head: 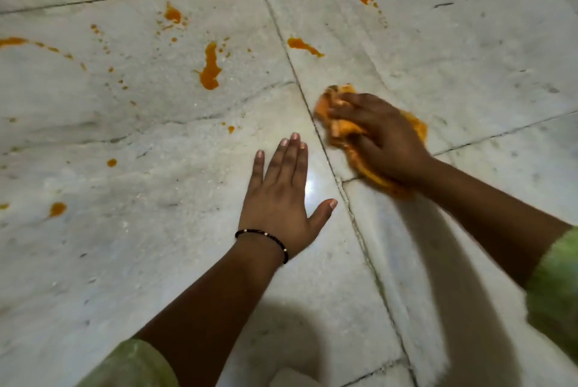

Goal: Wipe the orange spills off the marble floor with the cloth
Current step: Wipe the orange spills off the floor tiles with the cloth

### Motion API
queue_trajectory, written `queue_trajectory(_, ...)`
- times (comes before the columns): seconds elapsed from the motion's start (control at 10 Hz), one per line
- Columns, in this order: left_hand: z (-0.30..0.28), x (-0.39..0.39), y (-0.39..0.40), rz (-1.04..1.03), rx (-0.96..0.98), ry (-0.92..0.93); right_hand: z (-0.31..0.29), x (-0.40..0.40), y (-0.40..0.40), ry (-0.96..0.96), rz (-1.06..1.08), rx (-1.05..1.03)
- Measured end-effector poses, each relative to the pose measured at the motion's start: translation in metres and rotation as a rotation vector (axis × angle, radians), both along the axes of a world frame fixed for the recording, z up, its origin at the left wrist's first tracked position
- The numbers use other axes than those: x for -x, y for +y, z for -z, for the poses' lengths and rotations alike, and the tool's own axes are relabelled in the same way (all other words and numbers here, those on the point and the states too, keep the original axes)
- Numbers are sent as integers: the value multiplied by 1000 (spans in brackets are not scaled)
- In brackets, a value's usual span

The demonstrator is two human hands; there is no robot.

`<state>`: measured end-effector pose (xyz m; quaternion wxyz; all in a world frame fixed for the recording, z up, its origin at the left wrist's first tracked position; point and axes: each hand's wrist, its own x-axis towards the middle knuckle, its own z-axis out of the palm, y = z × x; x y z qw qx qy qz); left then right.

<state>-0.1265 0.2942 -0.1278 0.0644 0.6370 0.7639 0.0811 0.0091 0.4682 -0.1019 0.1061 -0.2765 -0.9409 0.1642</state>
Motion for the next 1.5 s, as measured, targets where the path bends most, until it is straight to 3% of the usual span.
queue_trajectory(0.1, 1, 0, 1, -6, -19, -20, 4, -11, 43, 20, 198, -6)
queue_trajectory(0.2, 0, 0, 1, -10, -15, -16, 0, 42, 69, 16, 341, -30)
queue_trajectory(0.3, -1, 0, 1, -5, -10, -13, -3, 94, 47, 9, 174, -16)
queue_trajectory(0.4, -2, 0, 0, -10, -5, -11, 1, 79, 7, -14, -70, 15)
queue_trajectory(0.5, -1, 0, -1, -21, -19, -28, 3, 10, 0, 6, -72, 11)
queue_trajectory(0.6, -2, 0, -1, -73, -20, -27, 4, -20, 25, 24, 108, 7)
queue_trajectory(0.7, -5, 0, 0, -108, -5, -12, 3, 22, 54, 21, 307, -31)
queue_trajectory(0.8, -7, 0, 0, -150, 23, -7, -2, 82, 50, 8, 255, -35)
queue_trajectory(0.9, -13, -2, -5, -204, 21, -2, 1, 100, 0, -4, 7, -22)
queue_trajectory(1.0, -16, 19, -32, -261, -31, -31, 7, 53, -37, 7, -151, 21)
queue_trajectory(1.1, -14, 63, -75, -311, 9, -22, 5, 12, -23, 64, -92, 14)
queue_trajectory(1.3, -10, 79, -87, -343, 70, -3, 2, 97, 31, 9, 202, -43)
queue_trajectory(1.4, -9, 80, -87, -354, 75, 18, 3, 148, -18, -50, 2, -54)
queue_trajectory(1.5, -9, 79, -88, -345, 73, 23, 6, 126, -75, -72, -210, -44)
